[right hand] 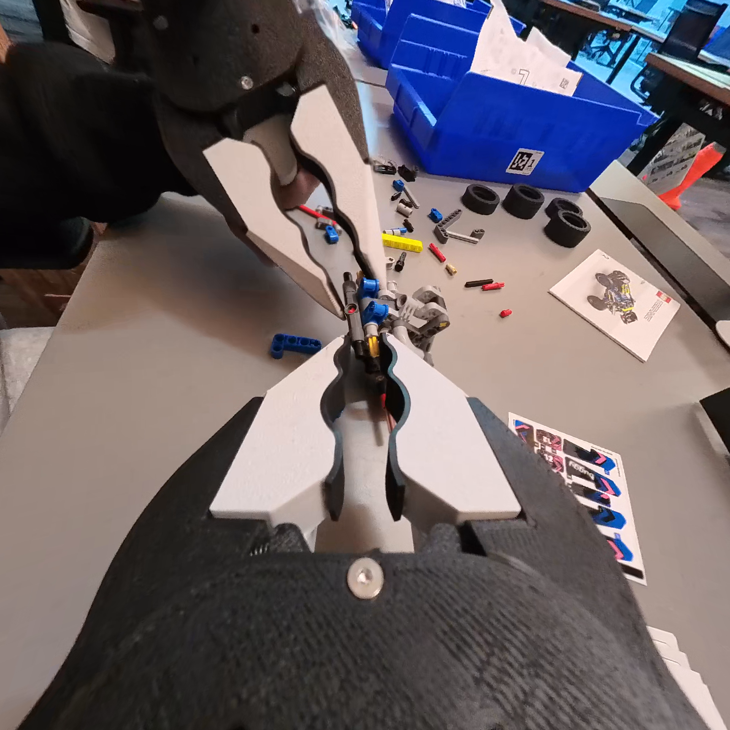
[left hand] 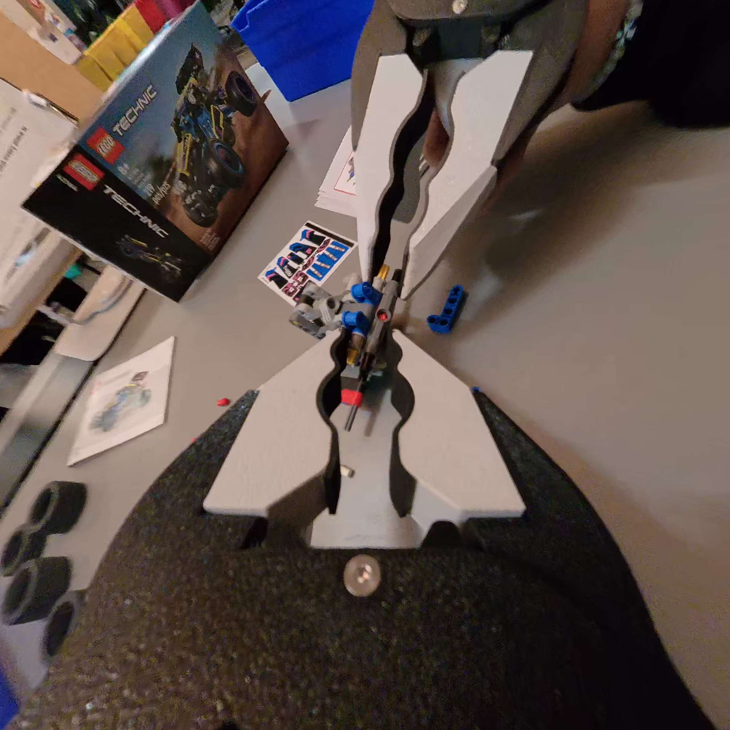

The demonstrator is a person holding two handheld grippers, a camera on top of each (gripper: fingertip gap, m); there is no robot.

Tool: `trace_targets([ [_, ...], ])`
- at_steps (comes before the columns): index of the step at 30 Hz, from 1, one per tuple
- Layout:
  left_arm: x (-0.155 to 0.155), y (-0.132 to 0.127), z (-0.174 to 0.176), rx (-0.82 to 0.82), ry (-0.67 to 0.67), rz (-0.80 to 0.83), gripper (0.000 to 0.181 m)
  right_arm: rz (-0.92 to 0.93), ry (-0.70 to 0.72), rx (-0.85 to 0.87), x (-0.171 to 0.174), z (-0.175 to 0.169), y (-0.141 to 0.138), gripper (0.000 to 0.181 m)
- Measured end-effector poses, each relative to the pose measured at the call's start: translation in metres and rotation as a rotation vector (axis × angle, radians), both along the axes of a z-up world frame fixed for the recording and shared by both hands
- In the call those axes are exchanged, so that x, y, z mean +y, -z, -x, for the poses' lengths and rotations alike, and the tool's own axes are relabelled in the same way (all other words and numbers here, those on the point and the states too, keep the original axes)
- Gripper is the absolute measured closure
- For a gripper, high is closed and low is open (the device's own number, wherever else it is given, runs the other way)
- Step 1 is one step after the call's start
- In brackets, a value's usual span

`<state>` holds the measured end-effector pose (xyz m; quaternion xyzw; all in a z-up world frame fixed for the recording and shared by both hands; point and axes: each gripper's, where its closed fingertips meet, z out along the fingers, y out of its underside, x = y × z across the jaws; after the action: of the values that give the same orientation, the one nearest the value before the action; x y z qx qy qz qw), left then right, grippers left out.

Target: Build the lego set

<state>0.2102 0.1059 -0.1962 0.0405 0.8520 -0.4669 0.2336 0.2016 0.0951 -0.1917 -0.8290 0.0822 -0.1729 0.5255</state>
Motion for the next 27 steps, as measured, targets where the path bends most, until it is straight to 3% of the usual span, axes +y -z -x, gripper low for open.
trace_targets([
  [1, 0.000, 0.000, 0.000, -0.036, -0.007, -0.018, 0.166, 0.005, -0.001, 0.002, 0.000, 0.000, 0.001, 0.169],
  [7, 0.002, 0.000, 0.004, -0.074, -0.032, -0.048, 0.160, -0.010, -0.012, 0.015, 0.001, 0.001, 0.000, 0.169],
  [11, 0.002, -0.001, 0.018, 0.219, 0.020, 0.090, 0.140, -0.040, -0.033, 0.046, 0.003, 0.004, -0.002, 0.169],
  [15, 0.013, -0.012, 0.003, 0.044, -0.037, 0.094, 0.141, -0.045, -0.015, 0.050, 0.000, 0.001, -0.003, 0.169],
  [19, -0.002, -0.011, 0.005, -0.085, 0.025, 0.027, 0.140, -0.058, -0.035, 0.066, 0.002, 0.003, -0.003, 0.169],
  [21, -0.006, -0.007, -0.001, -0.108, 0.030, -0.001, 0.136, -0.053, -0.053, 0.073, 0.003, 0.005, -0.002, 0.169],
  [27, -0.016, -0.003, -0.001, -0.137, 0.126, 0.008, 0.148, -0.068, -0.064, 0.090, 0.000, 0.007, -0.003, 0.170],
])
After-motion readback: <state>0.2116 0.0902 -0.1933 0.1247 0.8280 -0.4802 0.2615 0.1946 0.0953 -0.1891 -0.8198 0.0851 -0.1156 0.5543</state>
